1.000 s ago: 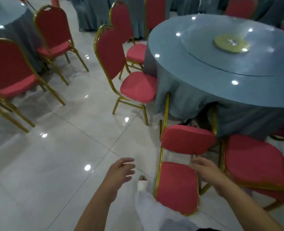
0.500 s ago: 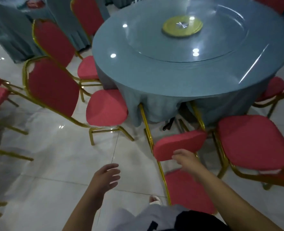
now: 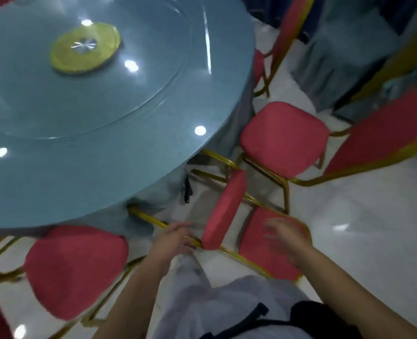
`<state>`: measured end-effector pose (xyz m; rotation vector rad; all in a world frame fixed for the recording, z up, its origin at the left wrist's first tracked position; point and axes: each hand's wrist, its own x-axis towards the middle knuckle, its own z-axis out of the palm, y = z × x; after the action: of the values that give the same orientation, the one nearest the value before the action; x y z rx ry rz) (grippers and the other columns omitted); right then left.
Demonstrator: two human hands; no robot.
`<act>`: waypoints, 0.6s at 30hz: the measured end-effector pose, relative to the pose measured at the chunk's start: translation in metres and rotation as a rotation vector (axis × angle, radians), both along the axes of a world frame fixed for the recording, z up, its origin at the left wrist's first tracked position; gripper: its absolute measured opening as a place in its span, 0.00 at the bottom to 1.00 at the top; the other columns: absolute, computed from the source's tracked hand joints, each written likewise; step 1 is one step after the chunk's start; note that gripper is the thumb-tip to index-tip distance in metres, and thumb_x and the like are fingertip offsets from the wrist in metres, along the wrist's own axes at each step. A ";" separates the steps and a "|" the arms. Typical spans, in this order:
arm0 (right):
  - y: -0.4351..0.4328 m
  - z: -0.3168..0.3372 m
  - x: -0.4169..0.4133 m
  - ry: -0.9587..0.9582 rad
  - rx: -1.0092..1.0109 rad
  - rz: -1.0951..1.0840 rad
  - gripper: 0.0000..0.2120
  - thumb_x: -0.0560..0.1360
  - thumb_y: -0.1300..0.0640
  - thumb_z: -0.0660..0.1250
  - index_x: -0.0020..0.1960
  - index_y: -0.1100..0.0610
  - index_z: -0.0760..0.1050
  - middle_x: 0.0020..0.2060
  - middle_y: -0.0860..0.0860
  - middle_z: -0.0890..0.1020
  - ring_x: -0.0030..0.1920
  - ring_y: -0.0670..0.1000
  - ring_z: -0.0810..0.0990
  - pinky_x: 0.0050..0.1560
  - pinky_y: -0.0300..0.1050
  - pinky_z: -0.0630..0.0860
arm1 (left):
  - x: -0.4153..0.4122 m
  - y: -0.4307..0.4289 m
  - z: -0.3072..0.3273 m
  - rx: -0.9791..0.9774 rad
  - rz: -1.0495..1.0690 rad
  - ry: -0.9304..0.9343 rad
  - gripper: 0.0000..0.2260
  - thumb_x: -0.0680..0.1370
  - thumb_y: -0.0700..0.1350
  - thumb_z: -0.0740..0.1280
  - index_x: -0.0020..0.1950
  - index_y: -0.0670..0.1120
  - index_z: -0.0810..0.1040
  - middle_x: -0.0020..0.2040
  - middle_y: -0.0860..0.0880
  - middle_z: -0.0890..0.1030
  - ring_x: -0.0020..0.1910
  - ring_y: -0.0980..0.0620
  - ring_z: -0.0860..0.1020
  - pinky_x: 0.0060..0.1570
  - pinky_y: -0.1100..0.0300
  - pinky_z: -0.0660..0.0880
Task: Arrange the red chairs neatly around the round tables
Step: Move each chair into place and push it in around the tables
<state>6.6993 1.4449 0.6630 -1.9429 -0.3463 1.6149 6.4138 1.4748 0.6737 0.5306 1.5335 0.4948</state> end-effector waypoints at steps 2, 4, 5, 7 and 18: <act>-0.008 -0.004 -0.019 -0.013 -0.053 -0.146 0.03 0.79 0.58 0.66 0.48 0.51 0.77 0.45 0.52 0.82 0.46 0.53 0.80 0.44 0.47 0.75 | -0.008 0.034 -0.013 -0.032 -0.150 0.060 0.09 0.80 0.37 0.65 0.59 0.41 0.80 0.36 0.48 0.83 0.31 0.56 0.82 0.28 0.65 0.77; -0.021 -0.007 -0.038 -0.017 -0.130 -0.262 0.04 0.79 0.56 0.65 0.52 0.52 0.78 0.49 0.54 0.82 0.49 0.55 0.81 0.46 0.49 0.77 | -0.013 0.064 -0.027 -0.058 -0.308 0.148 0.08 0.79 0.40 0.67 0.58 0.44 0.80 0.39 0.49 0.84 0.37 0.53 0.82 0.33 0.61 0.76; -0.030 -0.009 -0.048 -0.024 -0.167 -0.296 0.05 0.79 0.56 0.65 0.54 0.52 0.78 0.51 0.54 0.82 0.51 0.56 0.81 0.45 0.48 0.78 | -0.011 0.077 -0.035 -0.065 -0.388 0.175 0.09 0.79 0.41 0.66 0.59 0.45 0.79 0.44 0.48 0.83 0.42 0.51 0.81 0.37 0.59 0.76; -0.044 -0.015 -0.066 -0.039 -0.215 -0.326 0.07 0.78 0.56 0.67 0.56 0.53 0.78 0.52 0.54 0.82 0.53 0.57 0.82 0.42 0.46 0.79 | -0.005 0.103 -0.055 -0.061 -0.582 0.206 0.11 0.80 0.45 0.66 0.61 0.48 0.78 0.53 0.47 0.82 0.51 0.48 0.80 0.47 0.54 0.78; -0.029 -0.146 -0.135 -0.058 -0.351 -0.295 0.20 0.78 0.53 0.67 0.68 0.54 0.71 0.60 0.53 0.77 0.46 0.50 0.80 0.44 0.41 0.75 | 0.074 0.171 -0.211 -0.152 -0.877 0.235 0.44 0.74 0.48 0.75 0.81 0.56 0.48 0.76 0.47 0.66 0.72 0.43 0.69 0.69 0.42 0.68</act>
<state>6.5642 1.4160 0.5170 -2.1773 0.2106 1.5005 6.4882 1.6453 0.4623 1.0864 1.3752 -0.3675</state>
